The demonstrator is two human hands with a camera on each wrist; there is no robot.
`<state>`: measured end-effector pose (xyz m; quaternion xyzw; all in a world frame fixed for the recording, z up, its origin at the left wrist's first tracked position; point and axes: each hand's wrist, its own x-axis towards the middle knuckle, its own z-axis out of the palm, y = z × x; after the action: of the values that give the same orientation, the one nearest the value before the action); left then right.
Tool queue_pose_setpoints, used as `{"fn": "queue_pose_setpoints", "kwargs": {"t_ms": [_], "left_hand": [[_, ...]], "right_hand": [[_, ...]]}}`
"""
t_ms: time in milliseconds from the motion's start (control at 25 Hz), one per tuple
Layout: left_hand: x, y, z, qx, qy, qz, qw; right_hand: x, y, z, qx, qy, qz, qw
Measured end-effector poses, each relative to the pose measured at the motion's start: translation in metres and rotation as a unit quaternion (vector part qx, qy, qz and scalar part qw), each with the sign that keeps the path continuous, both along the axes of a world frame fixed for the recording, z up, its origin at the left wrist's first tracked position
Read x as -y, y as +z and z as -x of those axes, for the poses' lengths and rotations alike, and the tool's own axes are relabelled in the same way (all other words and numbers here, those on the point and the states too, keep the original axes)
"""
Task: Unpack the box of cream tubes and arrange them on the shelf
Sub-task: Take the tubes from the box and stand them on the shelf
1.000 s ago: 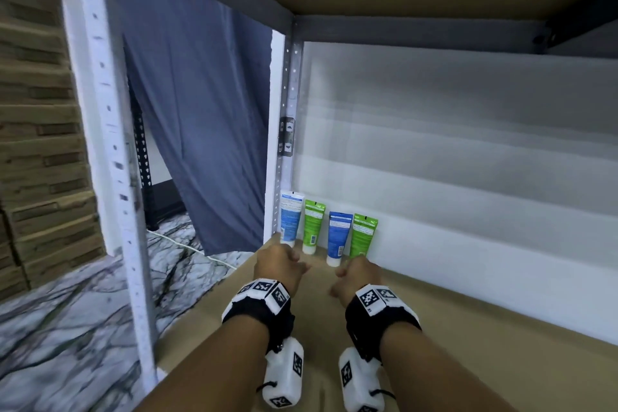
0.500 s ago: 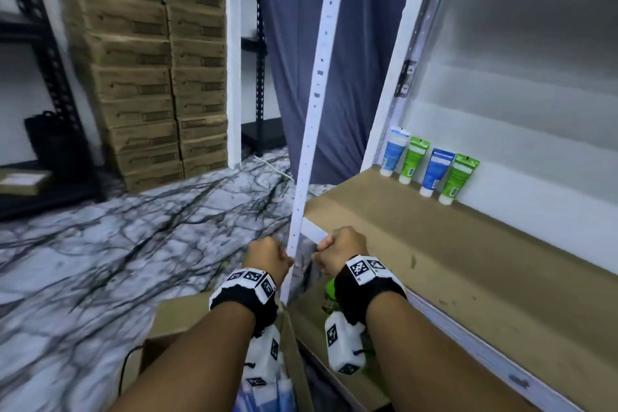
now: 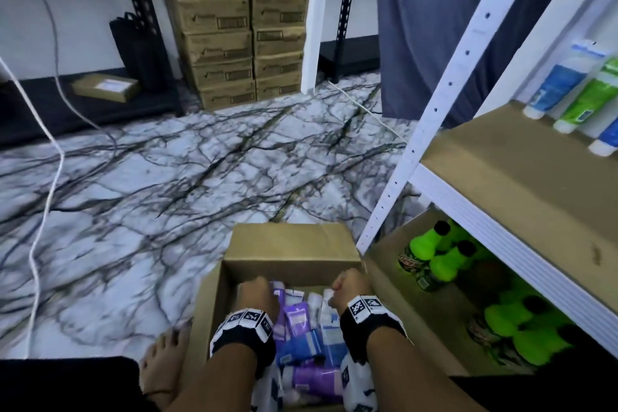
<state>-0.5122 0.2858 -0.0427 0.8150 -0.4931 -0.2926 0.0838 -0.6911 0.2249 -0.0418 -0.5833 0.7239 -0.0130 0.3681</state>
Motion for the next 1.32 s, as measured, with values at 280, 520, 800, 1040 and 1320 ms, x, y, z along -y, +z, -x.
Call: {"fn": "queue_pose_setpoints", "kwargs": {"t_ms": [280,520,800,1040,1320], "left_hand": [[0.017,-0.064,-0.003,0.018,-0.021,-0.014,1.000],[0.047,-0.109,0.024,0.098,-0.078,-0.087,0.988],[0.068,-0.130,0.020,0.094,-0.110,-0.134,0.980],[0.067,-0.144,0.026,0.177,-0.200,-0.128,0.955],[0.060,-0.134,0.026,0.062,-0.071,-0.075,0.993]], "right_hand": [[0.018,-0.086,-0.021,-0.070,0.058,-0.046,0.995],[0.034,-0.106,-0.028,-0.108,0.182,-0.109,0.971],[0.049,-0.122,-0.038,-0.177,0.269,-0.170,0.932],[0.050,-0.128,-0.037,-0.152,0.296,-0.117,0.936],[0.052,-0.114,-0.019,-0.061,0.260,-0.146,0.953]]}}
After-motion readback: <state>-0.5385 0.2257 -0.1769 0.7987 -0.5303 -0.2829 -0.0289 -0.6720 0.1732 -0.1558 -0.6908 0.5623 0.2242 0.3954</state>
